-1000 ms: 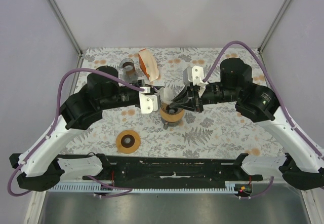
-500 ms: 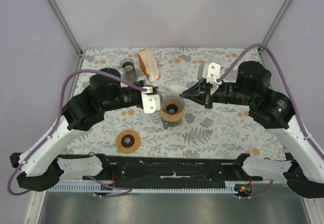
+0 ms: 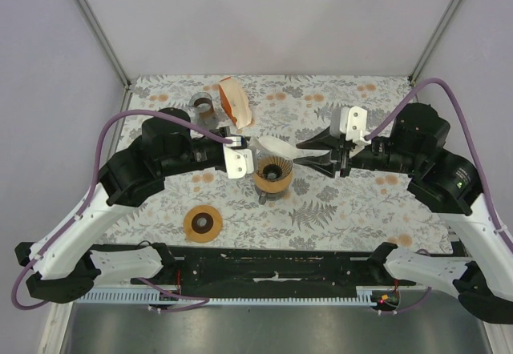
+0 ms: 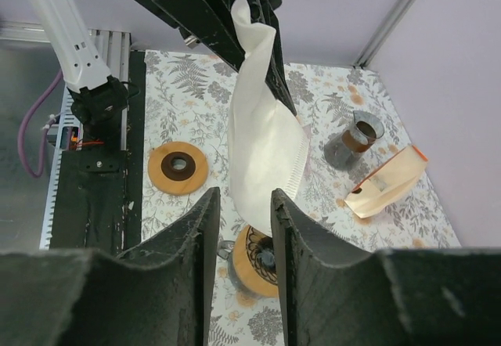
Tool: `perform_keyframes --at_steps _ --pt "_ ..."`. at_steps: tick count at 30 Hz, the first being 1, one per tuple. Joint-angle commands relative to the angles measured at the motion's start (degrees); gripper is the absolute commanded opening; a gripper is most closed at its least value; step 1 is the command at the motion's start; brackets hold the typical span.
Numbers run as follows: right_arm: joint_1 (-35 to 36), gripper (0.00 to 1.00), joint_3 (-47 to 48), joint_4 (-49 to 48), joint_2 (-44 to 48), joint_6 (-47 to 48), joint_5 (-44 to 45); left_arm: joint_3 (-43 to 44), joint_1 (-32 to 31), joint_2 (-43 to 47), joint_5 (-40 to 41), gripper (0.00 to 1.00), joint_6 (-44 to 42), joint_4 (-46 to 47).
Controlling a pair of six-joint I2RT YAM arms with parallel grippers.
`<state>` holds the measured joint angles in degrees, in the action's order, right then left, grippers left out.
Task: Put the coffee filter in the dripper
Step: Place the coffee filter in the coffee dripper.
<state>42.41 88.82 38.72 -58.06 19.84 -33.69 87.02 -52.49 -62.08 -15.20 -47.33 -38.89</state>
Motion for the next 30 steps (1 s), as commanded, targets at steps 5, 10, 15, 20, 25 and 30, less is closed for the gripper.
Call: perform_keyframes --at_steps 5,10,15,20,25,30 --pt "-0.2 0.36 3.6 2.8 -0.9 1.7 -6.6 0.5 0.0 0.4 -1.2 0.02 1.5 0.8" --pt "-0.2 0.36 4.7 3.1 -3.1 0.6 -6.6 0.6 0.0 0.2 -1.5 0.02 1.5 0.8" --pt "-0.2 0.12 5.3 2.6 -4.0 -0.2 -6.6 0.6 0.0 0.3 -1.4 0.02 1.6 0.8" --pt "-0.2 0.0 5.1 2.0 -3.5 -1.2 -4.5 0.4 0.0 0.1 -0.8 0.02 1.6 0.9" --pt "-0.1 0.0 4.0 -0.4 -1.8 -2.5 1.9 0.1 0.0 0.3 1.4 0.02 2.6 2.1" --pt "-0.3 0.0 2.2 -4.2 -1.5 -4.5 -0.2 1.1 0.0 -1.2 4.1 0.02 5.2 2.8"
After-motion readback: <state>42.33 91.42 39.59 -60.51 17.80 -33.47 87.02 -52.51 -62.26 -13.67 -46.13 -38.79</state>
